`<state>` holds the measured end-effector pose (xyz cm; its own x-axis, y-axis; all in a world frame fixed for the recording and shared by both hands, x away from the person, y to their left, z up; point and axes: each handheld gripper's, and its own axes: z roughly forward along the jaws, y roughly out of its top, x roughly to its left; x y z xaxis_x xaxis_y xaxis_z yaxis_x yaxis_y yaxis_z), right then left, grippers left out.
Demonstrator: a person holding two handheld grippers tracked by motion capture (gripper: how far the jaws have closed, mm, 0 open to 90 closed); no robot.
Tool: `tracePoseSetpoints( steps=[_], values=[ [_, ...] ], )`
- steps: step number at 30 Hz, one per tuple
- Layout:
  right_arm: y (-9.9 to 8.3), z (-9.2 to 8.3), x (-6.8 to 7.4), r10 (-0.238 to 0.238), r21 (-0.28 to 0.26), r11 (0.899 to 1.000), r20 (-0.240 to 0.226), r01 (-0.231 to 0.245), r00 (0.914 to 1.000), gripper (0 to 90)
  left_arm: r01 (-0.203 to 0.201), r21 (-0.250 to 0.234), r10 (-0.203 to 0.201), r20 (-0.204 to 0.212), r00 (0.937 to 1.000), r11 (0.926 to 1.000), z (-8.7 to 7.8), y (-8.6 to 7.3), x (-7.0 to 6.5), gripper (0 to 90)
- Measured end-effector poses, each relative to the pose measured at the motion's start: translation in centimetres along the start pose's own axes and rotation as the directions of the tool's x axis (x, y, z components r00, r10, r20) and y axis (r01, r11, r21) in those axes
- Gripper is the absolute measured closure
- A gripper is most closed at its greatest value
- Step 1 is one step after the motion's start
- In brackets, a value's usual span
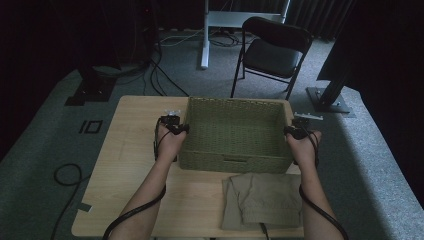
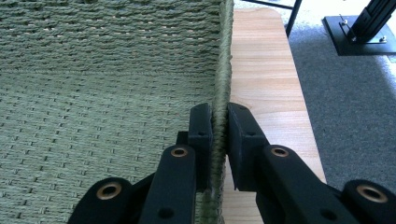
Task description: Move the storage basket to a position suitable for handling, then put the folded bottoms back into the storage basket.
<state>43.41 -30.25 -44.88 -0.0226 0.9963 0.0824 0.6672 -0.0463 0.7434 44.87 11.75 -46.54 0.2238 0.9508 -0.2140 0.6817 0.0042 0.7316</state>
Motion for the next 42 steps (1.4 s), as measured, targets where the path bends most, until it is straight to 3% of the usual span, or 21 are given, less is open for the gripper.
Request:
tracePoseSetpoints(
  steps=[7, 10, 11, 12, 13, 14, 15, 16, 18, 20, 22, 24, 26, 27, 28, 32, 33, 35, 37, 39, 42],
  values=[
    [0.0, 0.0, -0.1, -0.005, 0.005, 1.000, -0.012, 0.005, 0.9999, 80.5, 0.018, 0.006, -0.018, 0.002, 0.9998, 0.9998, -0.4, -0.3, 0.0, 79.0],
    [0.1, 0.0, 0.0, -0.018, 0.010, 1.000, -0.007, 0.018, 0.9998, 79.7, -0.004, 0.010, 0.004, 0.010, 0.9999, 0.9999, -0.4, -0.3, 0.0, 76.8],
    [0.1, 0.0, 0.0, -0.022, 0.010, 1.000, -0.009, 0.022, 0.9997, 78.5, -0.035, 0.013, 0.035, 0.022, 0.9992, 0.9993, -0.4, -0.2, 0.0, 74.8],
    [0.1, 0.0, -0.1, -0.031, -0.007, 0.999, -0.012, 0.031, 0.9994, 71.1, -0.062, 0.014, 0.061, 0.033, 0.9976, 0.9980, -0.4, -0.2, 0.0, 70.1],
    [0.2, 0.0, -0.1, -0.032, -0.018, 0.999, -0.014, 0.032, 0.9994, 64.2, -0.107, 0.006, 0.107, 0.064, 0.9922, 0.9942, -0.3, -0.2, 0.0, 63.2],
    [0.2, 0.1, -0.2, -0.040, -0.030, 0.999, -0.027, 0.039, 0.9988, 53.5, -0.134, -0.001, 0.134, 0.078, 0.9879, 0.9909, -0.2, -0.2, 0.0, 50.6],
    [0.2, 0.1, -0.2, -0.046, -0.030, 0.999, -0.050, 0.045, 0.9977, 49.4, -0.159, 0.002, 0.158, 0.084, 0.9838, 0.9873, -0.1, -0.2, -0.1, 44.8],
    [0.2, 0.0, -0.2, -0.061, -0.050, 0.997, -0.076, 0.057, 0.9952, 47.1, -0.166, -0.010, 0.166, 0.091, 0.9819, 0.9860, 0.0, -0.2, -0.2, 40.9],
    [0.3, -0.1, -0.3, -0.071, -0.099, 0.993, -0.082, 0.063, 0.9941, 40.1, -0.161, -0.013, 0.162, 0.100, 0.9817, 0.9868, 0.1, -0.1, -0.2, 32.8],
    [0.3, -0.3, -0.4, -0.072, -0.125, 0.990, -0.088, 0.061, 0.9935, 40.3, -0.160, -0.025, 0.162, 0.115, 0.9800, 0.9867, 0.1, -0.1, -0.1, 32.3],
    [0.3, -0.4, -0.3, -0.093, -0.131, 0.988, -0.122, 0.076, 0.9883, 40.5, -0.145, -0.025, 0.147, 0.111, 0.9828, 0.9891, 0.1, 0.0, 0.0, 29.8],
    [0.4, -0.5, -0.2, -0.116, -0.167, 0.982, -0.138, 0.093, 0.9835, 39.8, -0.155, -0.048, 0.159, 0.114, 0.9806, 0.9868, 0.0, 0.0, 0.1, 27.1],
    [0.5, -0.7, -0.1, -0.139, -0.192, 0.975, -0.149, 0.109, 0.9791, 30.2, -0.188, -0.076, 0.195, 0.101, 0.9756, 0.9793, -0.1, 0.2, 0.3, 24.4],
    [0.5, -0.7, -0.1, -0.150, -0.195, 0.974, -0.159, 0.117, 0.9759, 26.5, -0.188, -0.076, 0.195, 0.101, 0.9756, 0.9793, -0.1, 0.2, 0.3, 22.9],
    [0.4, -0.8, 0.0, -0.172, -0.204, 0.969, -0.165, 0.137, 0.9711, 22.8, -0.213, -0.093, 0.221, 0.092, 0.9709, 0.9727, -0.4, 0.4, 0.3, 19.3],
    [0.3, -1.0, 0.3, -0.200, -0.193, 0.967, -0.166, 0.168, 0.9655, 18.4, -0.198, -0.114, 0.209, 0.092, 0.9736, 0.9735, -1.2, 0.8, 0.3, 17.0],
    [0.2, -1.2, 0.6, -0.225, -0.205, 0.960, -0.162, 0.190, 0.9608, 13.3, -0.197, -0.122, 0.209, 0.091, 0.9738, 0.9728, -1.4, 1.0, 0.2, 17.0],
    [0.1, -1.5, 0.7, -0.241, -0.221, 0.954, -0.167, 0.202, 0.9560, 12.6, -0.203, -0.129, 0.215, 0.091, 0.9723, 0.9707, -2.0, 1.2, 0.2, 16.9],
    [0.1, -1.8, 0.8, -0.225, -0.239, 0.953, -0.136, 0.188, 0.9647, 12.4, -0.210, -0.137, 0.223, 0.088, 0.9710, 0.9681, -2.7, 1.3, 0.1, 16.9],
    [0.2, -2.2, 0.7, -0.197, -0.253, 0.955, -0.140, 0.157, 0.9705, 12.5, -0.203, -0.147, 0.219, 0.100, 0.9706, 0.9680, -3.3, 1.3, 0.1, 16.9],
    [0.3, -2.7, 0.9, -0.185, -0.264, 0.954, -0.149, 0.141, 0.9713, 13.3, -0.215, -0.153, 0.232, 0.103, 0.9673, 0.9646, -4.0, 1.1, 0.1, 16.9]
  ],
)
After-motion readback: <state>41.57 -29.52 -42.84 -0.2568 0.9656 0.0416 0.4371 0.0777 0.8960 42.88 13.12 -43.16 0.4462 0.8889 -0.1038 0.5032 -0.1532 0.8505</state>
